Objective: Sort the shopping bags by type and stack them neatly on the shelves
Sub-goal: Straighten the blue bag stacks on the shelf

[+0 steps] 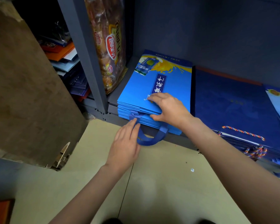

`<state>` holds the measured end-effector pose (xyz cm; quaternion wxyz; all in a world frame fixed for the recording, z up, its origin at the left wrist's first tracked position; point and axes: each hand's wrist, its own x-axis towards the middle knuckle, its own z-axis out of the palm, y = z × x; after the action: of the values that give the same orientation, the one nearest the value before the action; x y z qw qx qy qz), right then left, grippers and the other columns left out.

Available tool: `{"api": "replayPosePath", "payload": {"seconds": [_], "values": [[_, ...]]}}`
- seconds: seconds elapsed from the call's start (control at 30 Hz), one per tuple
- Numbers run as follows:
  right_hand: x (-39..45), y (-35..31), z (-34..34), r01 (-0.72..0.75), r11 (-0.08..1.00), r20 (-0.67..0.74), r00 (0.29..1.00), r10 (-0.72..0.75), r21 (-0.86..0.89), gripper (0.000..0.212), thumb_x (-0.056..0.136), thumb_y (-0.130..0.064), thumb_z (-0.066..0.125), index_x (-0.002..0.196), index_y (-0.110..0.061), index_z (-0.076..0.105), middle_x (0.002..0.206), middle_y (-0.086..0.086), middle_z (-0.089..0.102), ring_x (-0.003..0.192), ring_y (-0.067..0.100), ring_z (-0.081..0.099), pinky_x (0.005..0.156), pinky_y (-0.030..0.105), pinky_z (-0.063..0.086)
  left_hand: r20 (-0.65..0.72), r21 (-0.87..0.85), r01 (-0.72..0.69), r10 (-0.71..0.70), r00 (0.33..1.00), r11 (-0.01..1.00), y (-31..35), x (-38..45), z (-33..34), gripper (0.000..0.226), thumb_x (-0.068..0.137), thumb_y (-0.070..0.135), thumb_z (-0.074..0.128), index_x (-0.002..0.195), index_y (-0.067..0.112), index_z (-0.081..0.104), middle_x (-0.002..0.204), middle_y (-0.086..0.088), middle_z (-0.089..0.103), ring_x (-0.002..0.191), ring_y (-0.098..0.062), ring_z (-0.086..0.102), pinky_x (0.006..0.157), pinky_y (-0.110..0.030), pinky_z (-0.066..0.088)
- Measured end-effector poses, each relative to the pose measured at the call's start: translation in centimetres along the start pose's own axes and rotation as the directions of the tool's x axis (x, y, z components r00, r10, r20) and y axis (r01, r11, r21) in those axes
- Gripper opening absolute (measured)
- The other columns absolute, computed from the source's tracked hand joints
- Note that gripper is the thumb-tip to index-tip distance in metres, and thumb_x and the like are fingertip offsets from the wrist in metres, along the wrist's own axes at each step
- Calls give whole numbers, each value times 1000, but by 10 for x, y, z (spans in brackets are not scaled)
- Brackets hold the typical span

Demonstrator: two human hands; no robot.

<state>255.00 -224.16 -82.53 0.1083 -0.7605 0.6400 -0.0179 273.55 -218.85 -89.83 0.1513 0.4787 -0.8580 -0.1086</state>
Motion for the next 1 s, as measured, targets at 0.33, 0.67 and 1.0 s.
{"api": "replayPosePath", "payload": {"seconds": [0.33,0.67,1.0], "values": [[1,-1,-5,7,1000,-36,999,-6,26,62,83,-33,65,139,-23,41,144,-6,40,130,18,37,98,36,40,-50,25,59,-58,997,998,0,10,9,61,74,17,50,131,-4,47,133,-18,52,120,-31,54,100,-42,40],[1,1,-9,20,999,-61,998,-17,47,61,81,-33,67,137,-23,44,139,-7,45,125,18,42,94,36,43,-34,217,121,-116,993,969,0,22,10,74,62,20,76,132,8,52,129,-3,57,121,-29,48,92,-40,47],[0,0,7,12,999,-53,999,-10,35,61,80,-33,68,135,-22,44,139,-6,42,126,17,35,91,34,40,87,185,14,-30,996,983,20,21,12,76,67,22,71,133,-5,45,139,-20,46,131,-32,43,108,-39,32]]}}
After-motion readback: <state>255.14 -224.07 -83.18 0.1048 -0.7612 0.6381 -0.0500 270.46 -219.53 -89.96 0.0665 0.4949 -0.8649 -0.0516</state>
